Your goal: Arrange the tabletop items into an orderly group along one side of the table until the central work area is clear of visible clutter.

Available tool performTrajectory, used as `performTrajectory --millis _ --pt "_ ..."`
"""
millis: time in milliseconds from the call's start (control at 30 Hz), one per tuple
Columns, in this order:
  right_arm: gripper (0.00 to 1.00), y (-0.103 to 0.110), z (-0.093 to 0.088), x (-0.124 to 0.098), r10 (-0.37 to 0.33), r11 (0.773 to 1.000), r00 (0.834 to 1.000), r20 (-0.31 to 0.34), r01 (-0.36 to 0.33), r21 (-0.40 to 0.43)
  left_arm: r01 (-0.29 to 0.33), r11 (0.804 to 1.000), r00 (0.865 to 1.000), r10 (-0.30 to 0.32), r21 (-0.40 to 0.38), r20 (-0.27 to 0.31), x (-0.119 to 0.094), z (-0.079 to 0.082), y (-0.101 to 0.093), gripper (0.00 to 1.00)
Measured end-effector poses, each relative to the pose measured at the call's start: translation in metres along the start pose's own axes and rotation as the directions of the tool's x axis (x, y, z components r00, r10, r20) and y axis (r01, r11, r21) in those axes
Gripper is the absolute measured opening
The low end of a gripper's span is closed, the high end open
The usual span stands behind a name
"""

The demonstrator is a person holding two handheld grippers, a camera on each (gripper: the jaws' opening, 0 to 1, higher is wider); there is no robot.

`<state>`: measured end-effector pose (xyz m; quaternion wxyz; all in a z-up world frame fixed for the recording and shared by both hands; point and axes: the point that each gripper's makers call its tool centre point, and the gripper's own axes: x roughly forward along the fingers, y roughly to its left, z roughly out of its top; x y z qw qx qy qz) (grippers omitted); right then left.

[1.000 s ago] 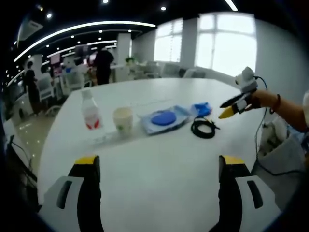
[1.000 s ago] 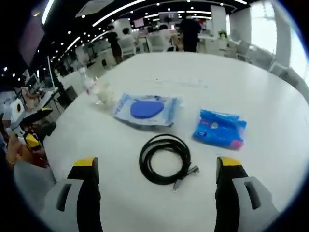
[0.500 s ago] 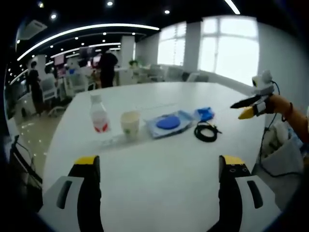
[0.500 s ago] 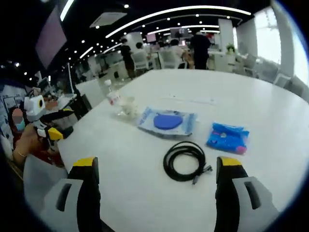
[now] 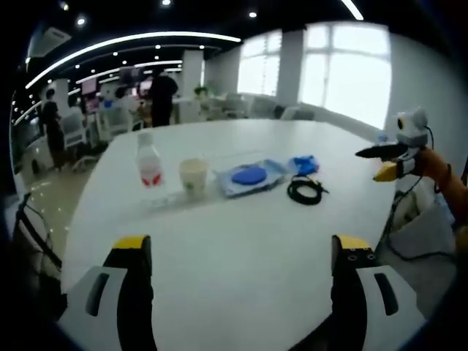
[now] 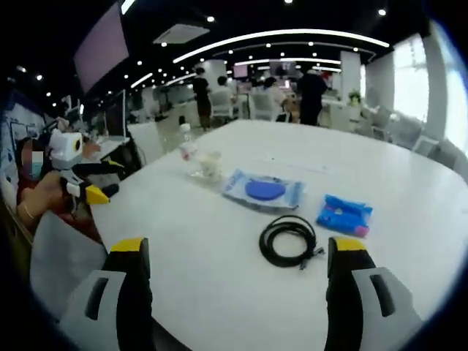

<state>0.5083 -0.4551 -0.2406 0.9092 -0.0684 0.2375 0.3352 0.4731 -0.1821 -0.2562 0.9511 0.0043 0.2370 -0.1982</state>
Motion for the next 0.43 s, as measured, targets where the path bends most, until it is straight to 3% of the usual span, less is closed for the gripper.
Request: performTrajectory --millis 233,433 --pt "0.99 0.013 -0.009 -0.009 -0.006 1.000 1.000 0.015 0.006 0.002 0.000 1.000 1.000 0.000 -0.010 0.024 -0.002 0.000 -0.005 0.99" --pt "0.99 0.021 -0.033 -0.007 -0.024 0.999 0.999 -0.028 0.025 0.032 0.012 1.000 1.000 -0.012 -0.001 0.009 0.002 -0.006 -0.016 0.99"
